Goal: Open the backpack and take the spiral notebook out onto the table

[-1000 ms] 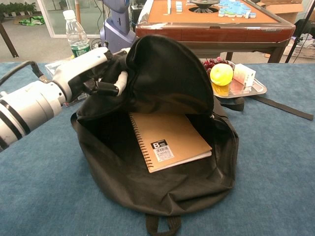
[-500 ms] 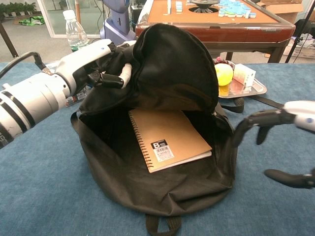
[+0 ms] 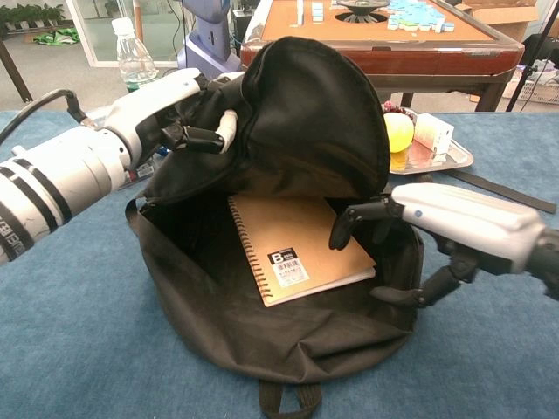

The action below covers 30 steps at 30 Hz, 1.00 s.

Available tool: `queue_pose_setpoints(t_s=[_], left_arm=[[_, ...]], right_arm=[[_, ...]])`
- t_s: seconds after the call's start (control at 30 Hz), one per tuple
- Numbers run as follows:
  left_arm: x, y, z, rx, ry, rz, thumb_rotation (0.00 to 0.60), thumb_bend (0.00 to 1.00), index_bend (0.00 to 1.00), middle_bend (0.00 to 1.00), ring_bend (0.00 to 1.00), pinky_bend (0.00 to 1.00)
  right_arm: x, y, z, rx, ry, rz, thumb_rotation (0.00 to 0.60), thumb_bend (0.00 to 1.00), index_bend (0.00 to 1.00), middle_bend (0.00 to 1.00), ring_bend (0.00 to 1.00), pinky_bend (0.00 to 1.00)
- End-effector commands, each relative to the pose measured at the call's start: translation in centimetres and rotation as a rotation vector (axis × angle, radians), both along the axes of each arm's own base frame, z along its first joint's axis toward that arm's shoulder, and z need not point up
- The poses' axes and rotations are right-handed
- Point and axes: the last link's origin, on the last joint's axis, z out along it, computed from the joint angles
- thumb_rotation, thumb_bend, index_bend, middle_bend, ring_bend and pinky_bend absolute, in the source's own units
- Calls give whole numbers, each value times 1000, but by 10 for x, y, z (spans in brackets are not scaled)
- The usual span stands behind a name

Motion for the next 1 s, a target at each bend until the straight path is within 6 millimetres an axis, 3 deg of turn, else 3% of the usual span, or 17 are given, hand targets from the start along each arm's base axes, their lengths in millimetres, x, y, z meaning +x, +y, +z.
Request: queue_pose_setpoints(t_s=[0.03, 0.2, 0.5, 1.0], left_arm=[[1, 1, 0, -1, -4, 5, 600, 691, 568, 39, 0, 47], [1, 3, 0, -2, -9, 17, 600, 691, 569, 39, 0, 47], [-3, 5, 2, 6, -22, 40, 600, 691, 570, 39, 0, 47], [-8, 7, 7, 9, -39, 63, 600, 691, 570, 39, 0, 47]], right_arm=[[5, -11, -13, -25, 20, 17, 600, 259, 320, 316, 193, 336], [7, -17, -29, -48, 48, 32, 600, 191, 321, 316, 194, 336], [14, -28, -58, -74, 112, 80, 600, 183, 320, 316, 193, 336], [17, -44, -78, -156, 148, 106, 600, 184, 320, 295, 191, 330]])
